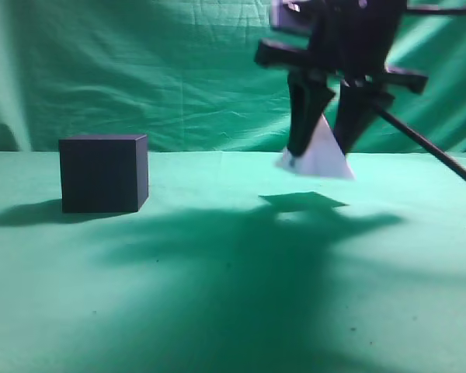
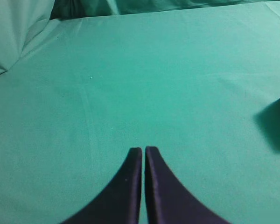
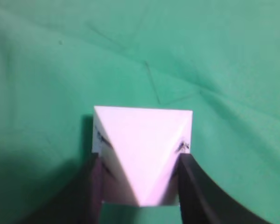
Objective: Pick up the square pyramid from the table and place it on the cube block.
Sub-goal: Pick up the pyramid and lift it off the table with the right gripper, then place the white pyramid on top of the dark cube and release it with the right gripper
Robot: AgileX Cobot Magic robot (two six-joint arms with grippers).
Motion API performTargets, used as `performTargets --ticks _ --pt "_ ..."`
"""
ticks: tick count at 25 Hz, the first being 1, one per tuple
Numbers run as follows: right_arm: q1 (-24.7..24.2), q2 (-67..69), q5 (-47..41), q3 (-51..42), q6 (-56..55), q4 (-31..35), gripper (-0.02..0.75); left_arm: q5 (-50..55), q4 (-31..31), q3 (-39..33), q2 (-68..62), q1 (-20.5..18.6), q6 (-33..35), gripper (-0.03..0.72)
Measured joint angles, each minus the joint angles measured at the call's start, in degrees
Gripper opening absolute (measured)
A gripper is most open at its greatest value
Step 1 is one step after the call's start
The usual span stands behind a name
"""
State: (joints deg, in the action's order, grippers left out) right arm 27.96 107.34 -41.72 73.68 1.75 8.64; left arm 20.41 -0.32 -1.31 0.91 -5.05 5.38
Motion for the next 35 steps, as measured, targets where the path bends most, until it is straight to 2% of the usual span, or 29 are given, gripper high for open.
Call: performTargets --ticks 1,3,4,7,12,22,35 --pt "0.0 -0.51 -1.14 1.77 0.18 0.0 0.288 0.0 0.0 0.0 0.0 0.0 0.0 0.0" --pt "0.0 -1.74 -3.75 5.69 0.68 0.11 0.309 0.0 0.0 0.0 0.0 0.0 0.0 0.0" --pt "0.0 -2.24 -5.24 8.04 0.92 0.11 0.269 0.0 0.0 0.0 0.0 0.0 0.0 0.0" --pt "0.72 -2.71 -11.02 14.61 2.41 0.49 0.274 0.0 0.0 0.0 0.0 0.0 0.0 0.0" --pt "6.1 -2.71 -16.07 22.25 3.85 0.49 0.274 0.0 0.0 0.0 0.0 0.0 0.0 0.0" --pt "17.65 1.01 -19.9 28.97 4.43 -0.38 0.274 0.0 0.0 0.0 0.0 0.0 0.0 0.0" --pt "21.83 13.48 -25.99 39.59 4.43 -6.6 0.274 0.0 0.0 0.0 0.0 0.0 0.0 0.0"
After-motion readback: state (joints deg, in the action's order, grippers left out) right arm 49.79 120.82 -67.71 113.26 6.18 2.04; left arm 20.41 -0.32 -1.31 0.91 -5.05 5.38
